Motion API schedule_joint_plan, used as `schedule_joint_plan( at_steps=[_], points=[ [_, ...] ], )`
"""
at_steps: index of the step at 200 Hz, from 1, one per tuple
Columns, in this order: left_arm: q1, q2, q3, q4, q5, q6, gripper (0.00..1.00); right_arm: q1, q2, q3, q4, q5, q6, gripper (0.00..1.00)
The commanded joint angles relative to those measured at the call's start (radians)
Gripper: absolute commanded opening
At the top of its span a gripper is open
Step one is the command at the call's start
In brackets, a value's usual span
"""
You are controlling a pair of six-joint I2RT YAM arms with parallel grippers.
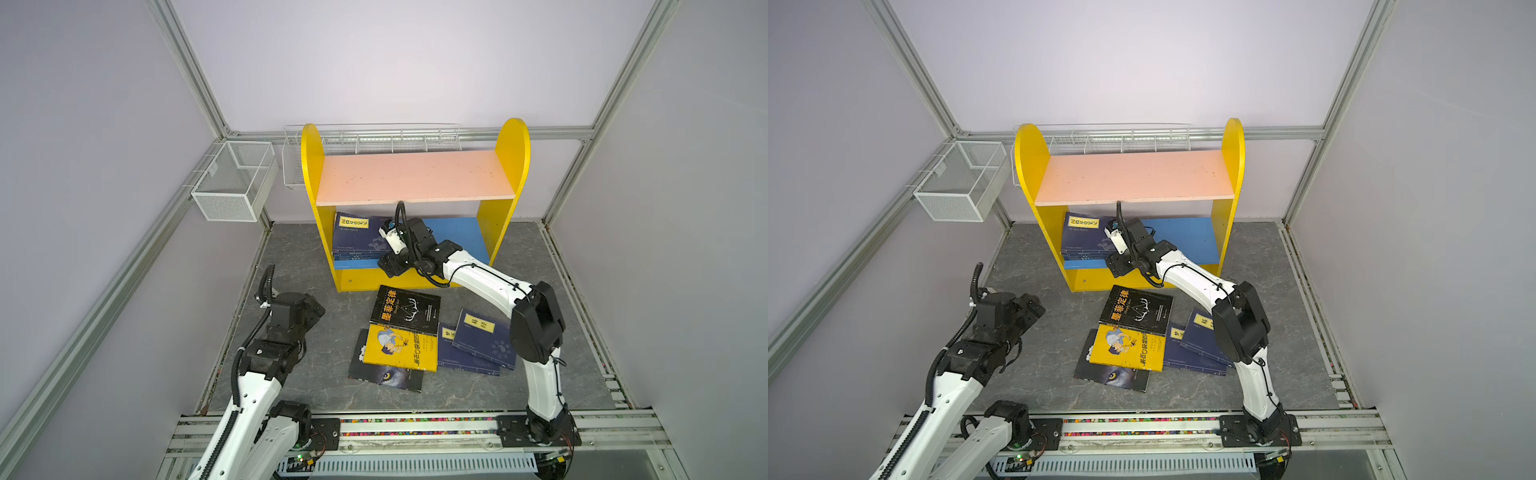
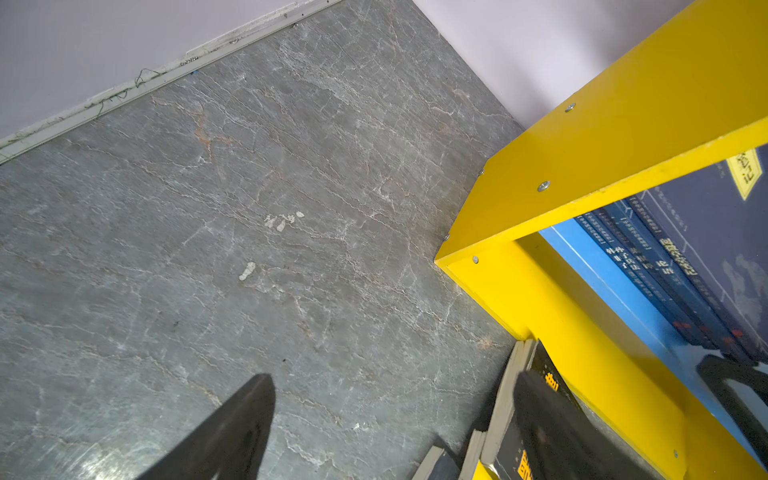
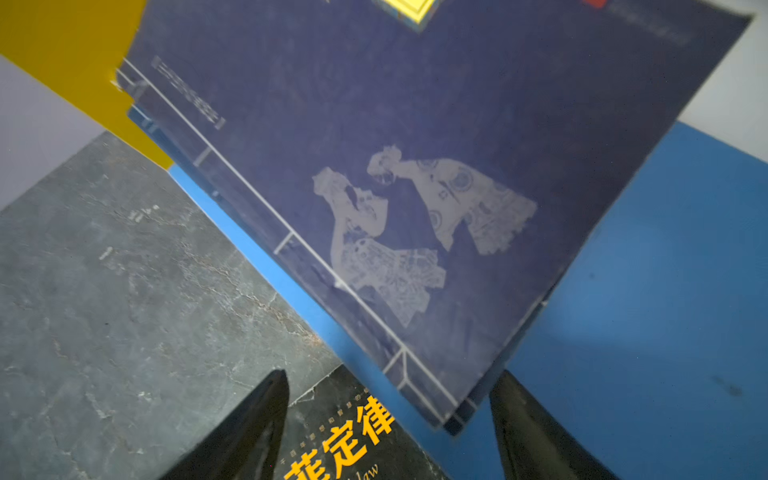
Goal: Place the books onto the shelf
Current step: 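Press the dark-blue book down onto the shelf stack with the right gripper, then open the right gripper and withdraw it from the shelf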
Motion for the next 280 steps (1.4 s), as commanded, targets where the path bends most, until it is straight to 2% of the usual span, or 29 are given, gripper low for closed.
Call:
schedule_joint_plan(
  at_steps=[1, 65, 123, 152, 197, 218, 247, 280],
  points=[
    [0.007, -0.008, 0.01, -0.032, -0.018, -0.02, 0.9, -0.008, 0.026, 0.035, 0.007, 0.044, -0.035, 0.79],
    [0.007, 0.006, 0.007, -0.025, -0.004, -0.025, 0.89, -0.008, 0.095, 0.121, 0.002, 0.031, -0.085, 0.76],
    [0.007, 0.036, -0.001, -0.007, 0.014, -0.026, 0.89, 0.002, 0.149, 0.242, -0.034, -0.065, -0.104, 0.72],
    [0.007, 0.036, -0.002, -0.006, 0.014, -0.026, 0.89, 0.019, 0.181, 0.294, -0.054, -0.065, -0.11, 0.7],
    [0.007, 0.03, 0.002, -0.001, 0.015, -0.008, 0.89, 0.023, 0.142, 0.227, 0.023, -0.043, -0.068, 0.64],
    [0.008, 0.03, 0.005, 0.001, 0.013, 0.009, 0.89, 0.022, 0.092, 0.162, 0.075, -0.027, -0.057, 0.72],
    [0.007, 0.03, 0.005, 0.019, 0.022, 0.043, 0.89, 0.023, 0.006, 0.065, 0.131, 0.068, -0.021, 0.85],
    [0.004, 0.033, -0.004, 0.066, 0.037, 0.078, 0.89, 0.017, -0.145, -0.116, 0.204, 0.172, 0.046, 0.91]
  ],
)
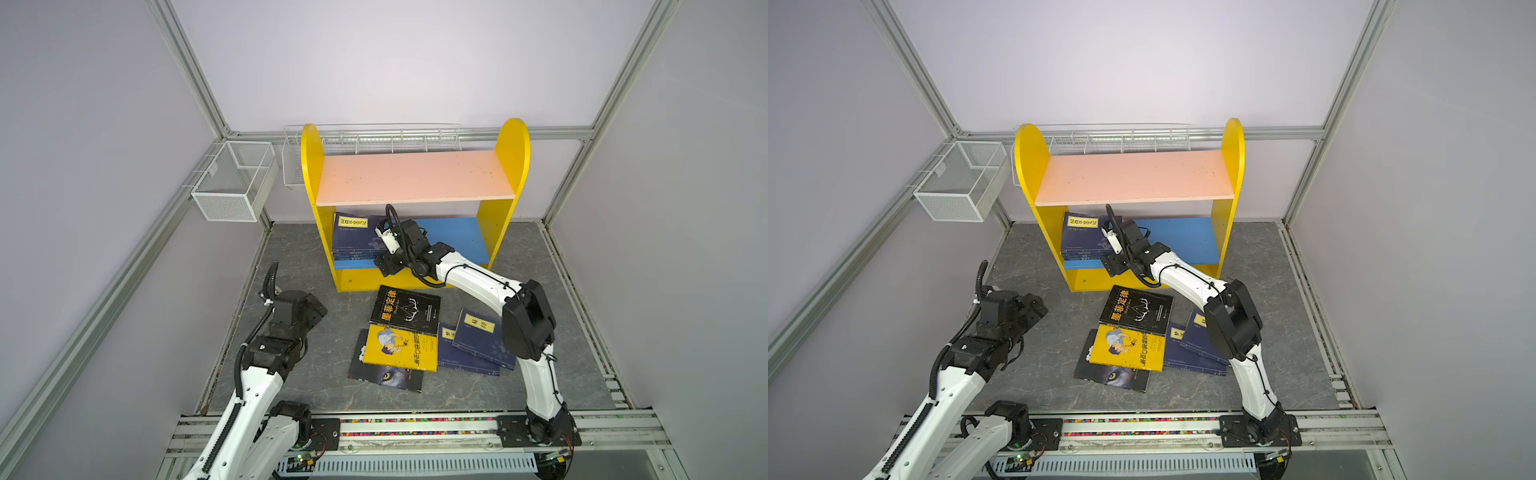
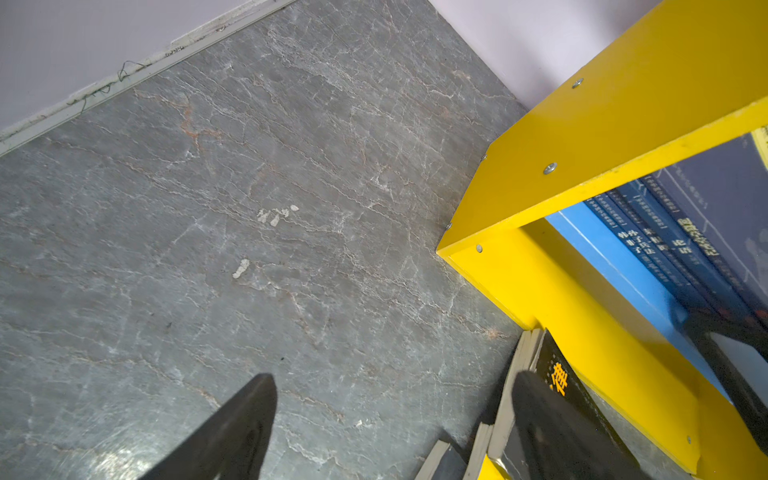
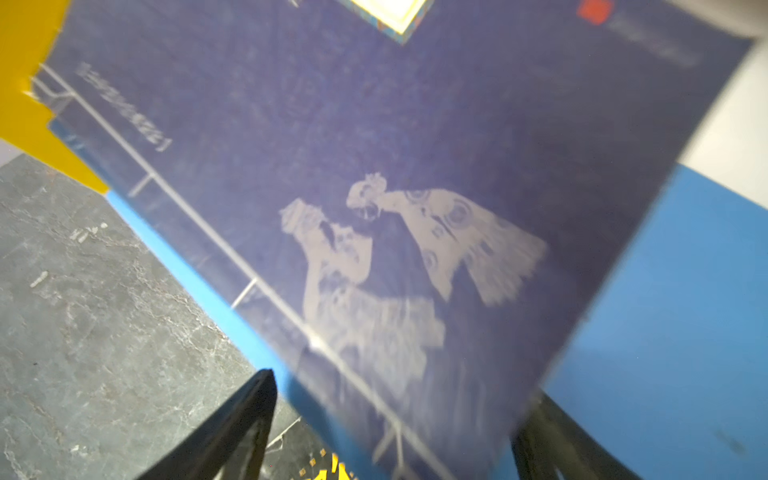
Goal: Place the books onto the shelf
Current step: 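Open the right gripper and withdraw it from the shelf, then reach both grippers down to the dark-blue book on the floor pile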
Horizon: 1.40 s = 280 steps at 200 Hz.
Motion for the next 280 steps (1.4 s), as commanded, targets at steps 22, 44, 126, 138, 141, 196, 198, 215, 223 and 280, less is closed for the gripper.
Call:
schedule_joint_plan(
  at_steps=[22, 44, 126, 138, 141, 196, 198, 215, 223, 280],
  points=[
    [-0.013, 0.008, -0.025, 0.094, 0.014, 0.05, 0.9, -0.001, -0.271, -0.229, 0.147, 0.124, 0.106, 0.94],
    [-0.074, 0.047, -0.046, 0.181, -0.006, 0.062, 0.9, -0.001, -0.401, -0.351, 0.123, 0.166, 0.169, 0.94],
    [-0.592, 0.497, 0.087, 0.479, -0.081, 0.398, 0.9, -0.222, -0.942, -0.891, -0.395, 0.08, 0.608, 0.92],
    [-0.647, 0.573, 0.141, 0.48, -0.059, 0.469, 0.9, -0.281, -1.032, -0.999, -0.451, 0.061, 0.627, 0.92],
    [-0.657, 0.592, 0.159, 0.476, -0.054, 0.483, 0.91, -0.297, -1.044, -1.023, -0.463, 0.058, 0.629, 0.92],
    [-0.784, 0.912, 0.433, 0.451, 0.119, 0.631, 0.92, -0.591, -1.22, -1.215, -0.48, -0.136, 0.539, 0.91],
    [-0.787, 0.921, 0.444, 0.45, 0.123, 0.634, 0.92, -0.597, -1.208, -1.214, -0.483, -0.137, 0.541, 0.91],
    [-0.798, 1.007, 0.525, 0.437, 0.163, 0.654, 0.91, -0.635, -1.117, -1.21, -0.468, -0.168, 0.537, 0.91],
    [-0.803, 1.04, 0.563, 0.421, 0.17, 0.659, 0.91, -0.655, -1.079, -1.216, -0.45, -0.18, 0.537, 0.91],
    [-0.825, 1.181, 0.681, 0.35, 0.193, 0.702, 0.86, -0.824, -0.971, -1.324, -0.254, -0.343, 0.509, 0.89]
  ],
)
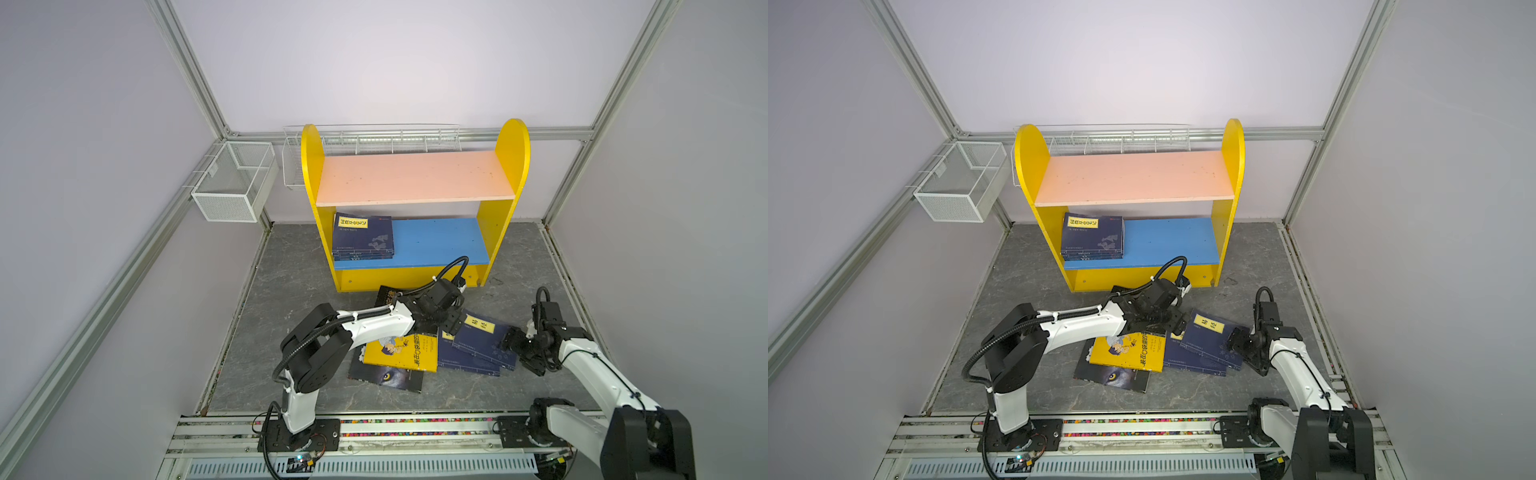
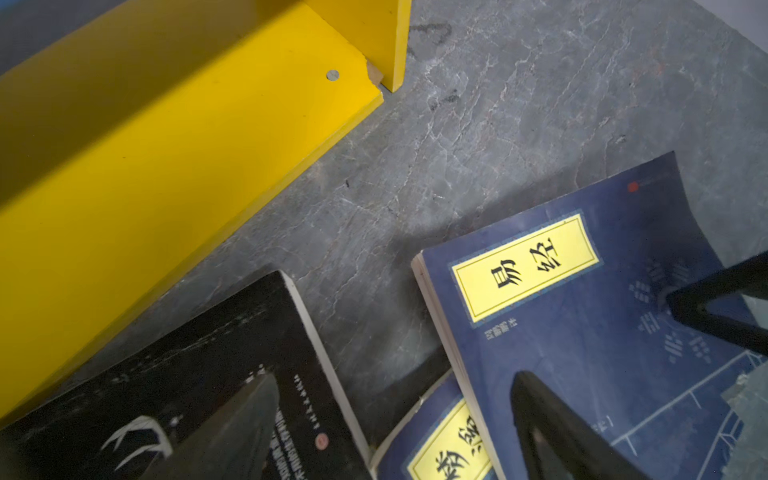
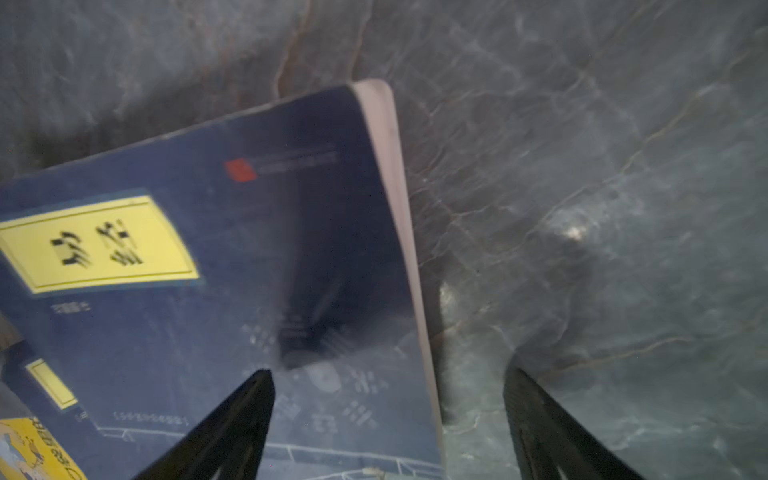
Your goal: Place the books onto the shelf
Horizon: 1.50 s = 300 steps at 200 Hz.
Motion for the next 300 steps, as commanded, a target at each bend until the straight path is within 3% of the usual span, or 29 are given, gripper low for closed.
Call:
schedule_joint_plan(
  at_steps=[1, 54, 70, 131, 182, 219, 255, 288, 300],
  points=[
    [-0.007, 0.043, 0.046, -0.048, 0.023, 0.046, 0.85, -0.033, 0.018, -0.035, 0.105, -0.101, -0.028, 0.89],
    [-0.008, 0.151, 0.124, -0.146, 0.01, 0.052, 0.76, -0.04, 0.066, -0.027, 0.182, -0.187, -0.075, 0.88],
    [-0.007, 0.164, 0.125, -0.149, 0.014, 0.053, 0.69, -0.041, 0.053, -0.029, 0.204, -0.214, -0.07, 0.87],
    [-0.008, 0.183, 0.093, -0.172, 0.023, 0.076, 0.51, -0.04, -0.132, -0.013, 0.245, -0.358, -0.039, 0.81],
    [-0.007, 0.17, 0.06, -0.14, 0.052, 0.074, 0.52, -0.039, -0.226, 0.014, 0.252, -0.401, 0.016, 0.65],
    [0.004, 0.145, 0.068, -0.116, 0.073, 0.047, 0.53, -0.039, -0.242, 0.035, 0.199, -0.354, -0.008, 0.27],
    [0.056, 0.051, 0.034, -0.042, 0.134, -0.03, 0.58, -0.039, -0.257, 0.049, 0.18, -0.34, -0.022, 0.11],
    [0.163, -0.137, -0.053, 0.103, 0.216, -0.195, 0.8, 0.004, -0.307, 0.113, 0.158, -0.35, -0.038, 0.06],
    [0.208, -0.222, -0.104, 0.167, 0.195, -0.292, 0.84, 0.046, -0.338, 0.148, 0.168, -0.351, -0.04, 0.06]
  ],
)
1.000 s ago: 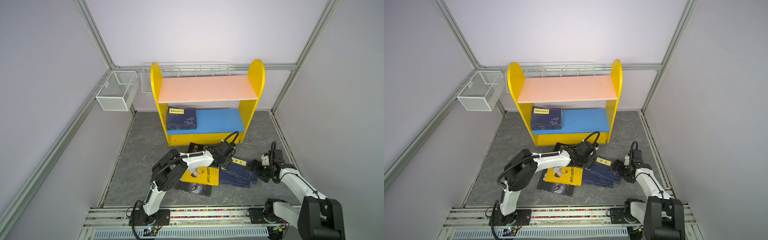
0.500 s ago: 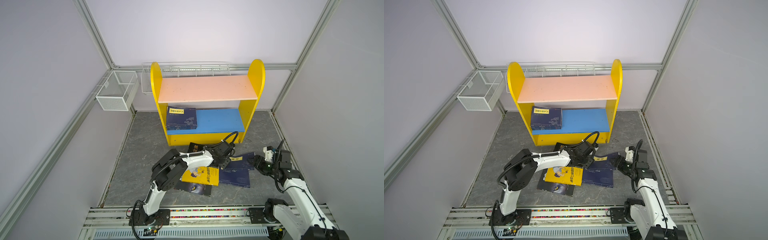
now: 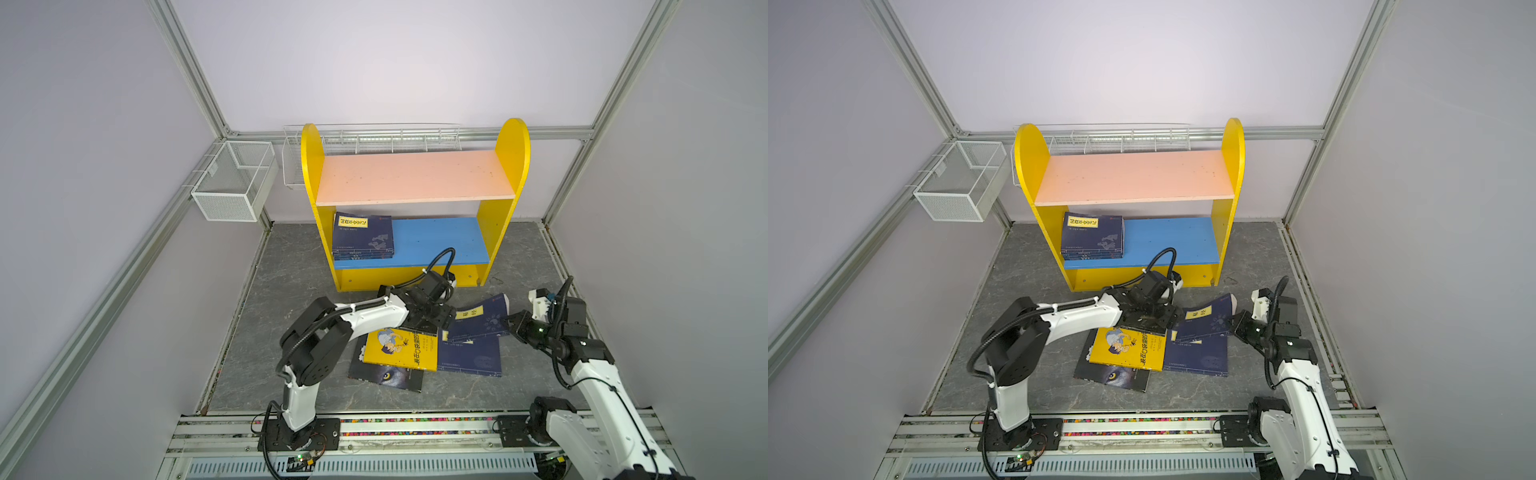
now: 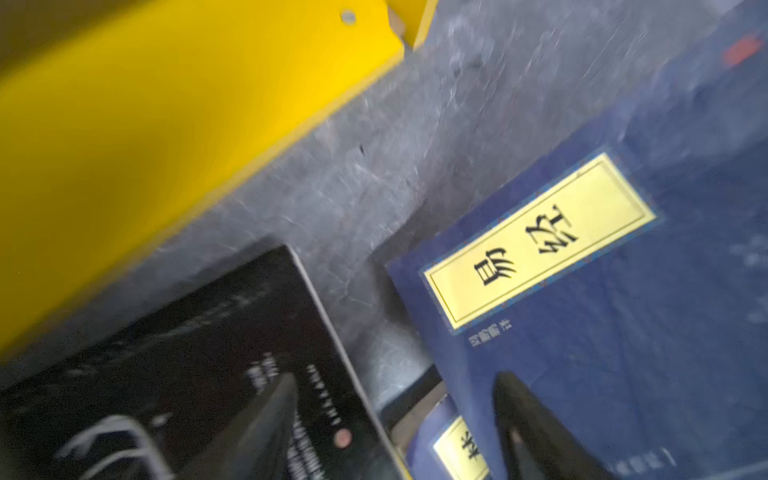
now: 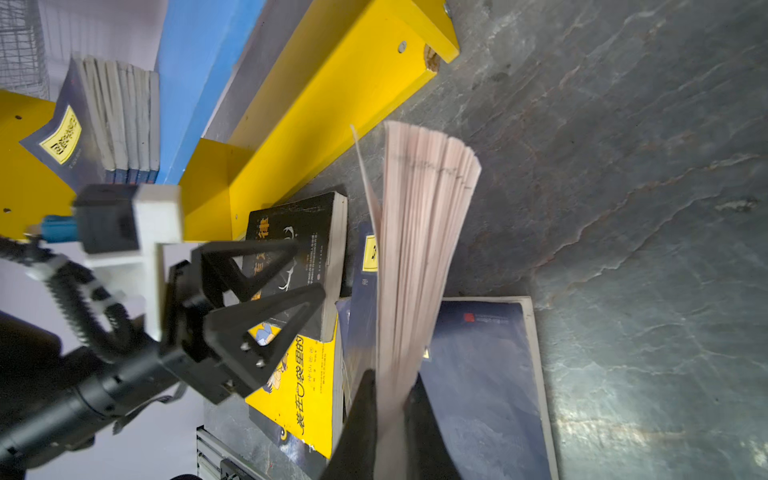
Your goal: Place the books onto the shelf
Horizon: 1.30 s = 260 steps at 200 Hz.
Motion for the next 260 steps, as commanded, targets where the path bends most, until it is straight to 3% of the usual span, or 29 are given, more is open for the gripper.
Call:
schedule_joint_plan(
  at_steps=[1, 13, 30, 53, 78, 122, 160, 213, 260],
  points=[
    [0.084, -0.169, -0.061, 0.164, 0.025, -0.197, 0.84, 0.062, -0.063, 0.084, 0.006, -0.02, -0.023, 0.06],
    [0.126, -0.254, -0.128, 0.219, -0.046, -0.291, 0.84, 0.106, -0.079, 0.124, 0.024, -0.018, -0.015, 0.06],
    [0.165, -0.376, -0.21, 0.198, -0.255, -0.428, 0.85, 0.163, -0.074, 0.175, 0.073, -0.018, 0.015, 0.06],
    [0.189, -0.498, -0.256, -0.049, -0.578, -0.637, 0.85, 0.25, -0.034, 0.218, 0.178, 0.016, 0.078, 0.06],
    [0.232, -0.589, -0.32, -0.215, -0.686, -0.759, 0.85, 0.376, 0.042, 0.243, 0.329, 0.083, 0.14, 0.06],
    [0.429, -0.808, -0.534, -0.269, -0.606, -0.894, 0.85, 0.517, 0.261, 0.302, 0.595, 0.15, 0.227, 0.06],
    [0.573, -0.916, -0.568, -0.337, -0.549, -0.771, 0.85, 0.577, 0.524, 0.499, 0.78, 0.141, 0.29, 0.06],
    [0.608, -0.983, -0.592, -0.371, -0.52, -0.69, 0.87, 0.607, 0.766, 0.645, 0.991, 0.152, 0.366, 0.06],
    [0.614, -1.006, -0.585, -0.377, -0.483, -0.663, 0.87, 0.612, 0.908, 0.725, 1.072, 0.168, 0.407, 0.06]
  ],
)
